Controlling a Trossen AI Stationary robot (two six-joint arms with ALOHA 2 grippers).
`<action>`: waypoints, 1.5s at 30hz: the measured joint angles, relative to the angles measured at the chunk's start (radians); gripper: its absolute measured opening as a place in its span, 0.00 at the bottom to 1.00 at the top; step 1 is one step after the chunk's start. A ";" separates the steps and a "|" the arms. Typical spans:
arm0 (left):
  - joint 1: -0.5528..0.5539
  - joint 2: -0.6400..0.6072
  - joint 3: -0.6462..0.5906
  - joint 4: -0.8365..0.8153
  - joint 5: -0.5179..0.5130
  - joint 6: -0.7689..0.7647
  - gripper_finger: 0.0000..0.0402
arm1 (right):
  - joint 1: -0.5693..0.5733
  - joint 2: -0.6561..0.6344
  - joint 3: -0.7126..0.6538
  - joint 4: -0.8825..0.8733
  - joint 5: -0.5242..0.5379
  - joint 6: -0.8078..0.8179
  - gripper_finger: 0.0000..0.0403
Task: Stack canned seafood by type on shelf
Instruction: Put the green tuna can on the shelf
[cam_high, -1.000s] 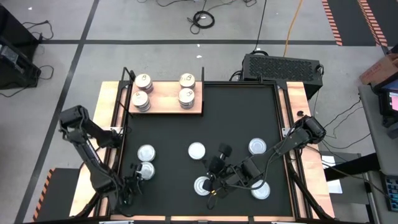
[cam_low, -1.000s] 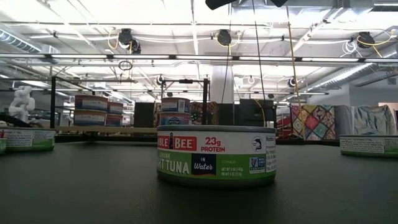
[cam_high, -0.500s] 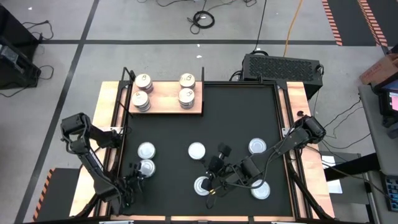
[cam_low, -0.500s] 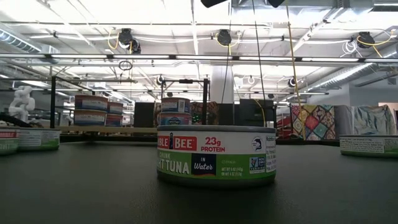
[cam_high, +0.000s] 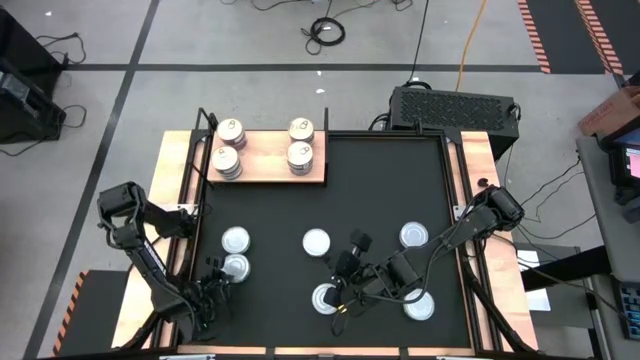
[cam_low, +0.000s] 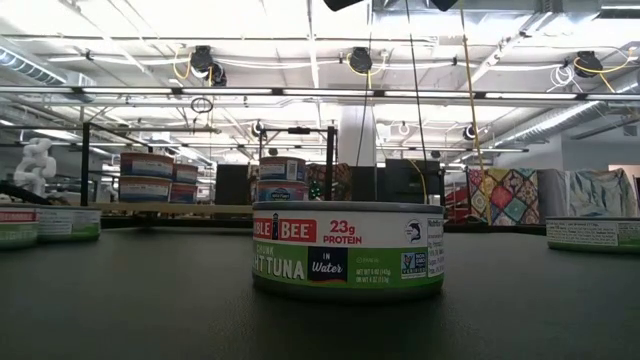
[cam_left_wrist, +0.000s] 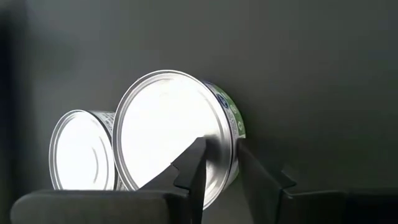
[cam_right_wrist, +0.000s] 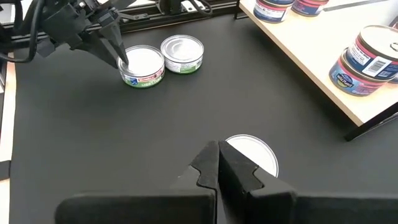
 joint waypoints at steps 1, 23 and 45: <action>0.000 0.006 0.000 -0.001 -0.007 -0.006 0.22 | 0.000 0.000 0.000 0.000 0.000 0.000 0.00; 0.003 0.063 0.070 -0.008 -0.049 0.034 0.01 | 0.000 0.000 0.000 -0.001 0.000 -0.002 0.00; 0.126 0.059 0.246 -0.157 -0.172 0.301 0.00 | 0.000 0.000 0.000 -0.001 0.000 -0.002 0.00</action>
